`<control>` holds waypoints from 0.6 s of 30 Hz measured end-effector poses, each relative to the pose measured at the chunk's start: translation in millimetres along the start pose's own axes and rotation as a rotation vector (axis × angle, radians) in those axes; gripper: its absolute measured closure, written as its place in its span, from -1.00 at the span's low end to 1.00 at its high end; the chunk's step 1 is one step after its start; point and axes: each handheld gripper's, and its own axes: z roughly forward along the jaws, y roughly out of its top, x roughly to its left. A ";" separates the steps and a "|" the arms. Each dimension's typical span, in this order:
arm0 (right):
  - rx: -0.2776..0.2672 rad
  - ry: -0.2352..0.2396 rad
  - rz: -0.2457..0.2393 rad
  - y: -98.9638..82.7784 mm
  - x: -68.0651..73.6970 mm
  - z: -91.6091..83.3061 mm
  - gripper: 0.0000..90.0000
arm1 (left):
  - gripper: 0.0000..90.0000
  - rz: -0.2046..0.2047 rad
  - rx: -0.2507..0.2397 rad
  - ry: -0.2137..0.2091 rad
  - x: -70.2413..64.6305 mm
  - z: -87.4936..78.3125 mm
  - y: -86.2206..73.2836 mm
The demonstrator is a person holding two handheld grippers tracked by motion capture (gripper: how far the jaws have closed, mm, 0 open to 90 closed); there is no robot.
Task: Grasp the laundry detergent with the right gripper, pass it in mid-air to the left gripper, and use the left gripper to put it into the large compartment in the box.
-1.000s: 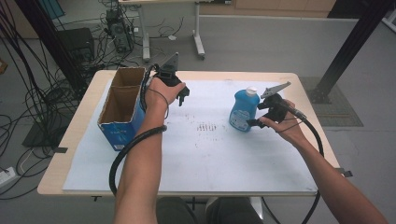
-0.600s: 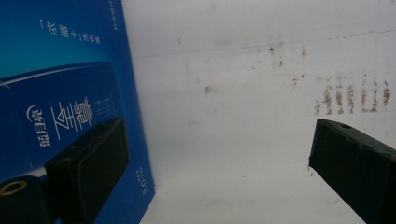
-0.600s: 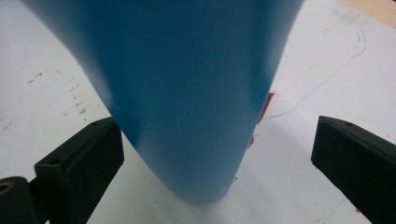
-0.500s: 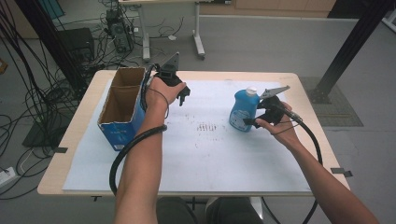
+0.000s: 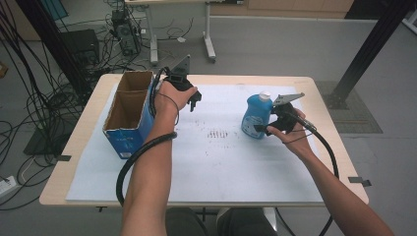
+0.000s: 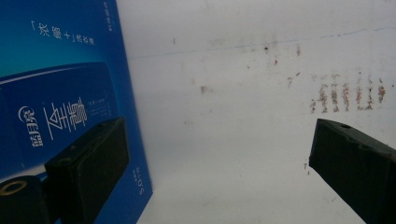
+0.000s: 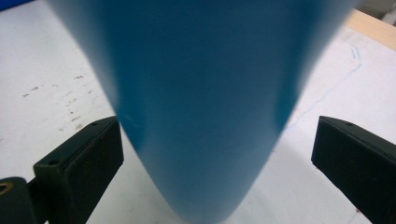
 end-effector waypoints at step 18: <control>-0.048 0.007 -0.019 3.3 5.7 -1.8 -0.96 | -0.88 0.005 -0.005 -0.001 -0.5 -3.5 -1.4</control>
